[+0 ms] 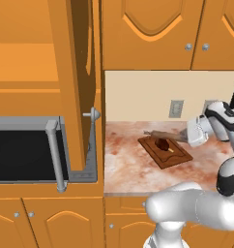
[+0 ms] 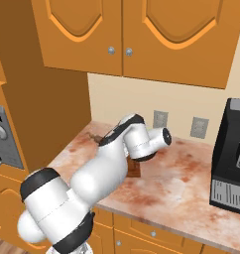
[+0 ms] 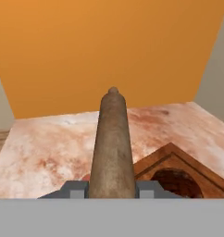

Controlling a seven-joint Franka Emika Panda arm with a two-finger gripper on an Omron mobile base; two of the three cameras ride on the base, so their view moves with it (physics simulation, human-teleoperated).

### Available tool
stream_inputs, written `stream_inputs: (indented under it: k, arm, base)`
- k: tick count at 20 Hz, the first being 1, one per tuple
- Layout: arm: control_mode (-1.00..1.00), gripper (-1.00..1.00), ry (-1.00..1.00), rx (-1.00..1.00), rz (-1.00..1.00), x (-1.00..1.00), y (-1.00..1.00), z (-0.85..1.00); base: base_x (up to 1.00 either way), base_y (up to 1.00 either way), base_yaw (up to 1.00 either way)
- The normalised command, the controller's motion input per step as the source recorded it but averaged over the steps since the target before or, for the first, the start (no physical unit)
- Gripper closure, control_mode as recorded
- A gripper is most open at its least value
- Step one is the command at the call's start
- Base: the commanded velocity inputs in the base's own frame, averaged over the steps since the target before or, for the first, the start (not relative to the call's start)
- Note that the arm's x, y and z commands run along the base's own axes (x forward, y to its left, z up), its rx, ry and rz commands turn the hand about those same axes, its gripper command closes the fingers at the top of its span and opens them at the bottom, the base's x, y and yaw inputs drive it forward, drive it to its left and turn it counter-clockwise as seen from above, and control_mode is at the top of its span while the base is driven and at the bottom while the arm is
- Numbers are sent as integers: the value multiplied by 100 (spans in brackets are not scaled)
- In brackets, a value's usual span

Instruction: Open the cabinet, retrieve the rolling pin, and place it next to the meat on the cutting board to prepare for tenderizing.

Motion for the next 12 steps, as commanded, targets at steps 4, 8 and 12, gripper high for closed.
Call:
stream_inputs:
  k: [4,8,12]
  arm:
    - [-100,100,0,-5,3,2,2,-62]
    - [-100,100,0,-5,6,19,1,-58]
    - [-100,100,1,-4,7,39,0,-44]
  base:
    - [0,0,0]
    - [0,0,0]
    - [0,0,0]
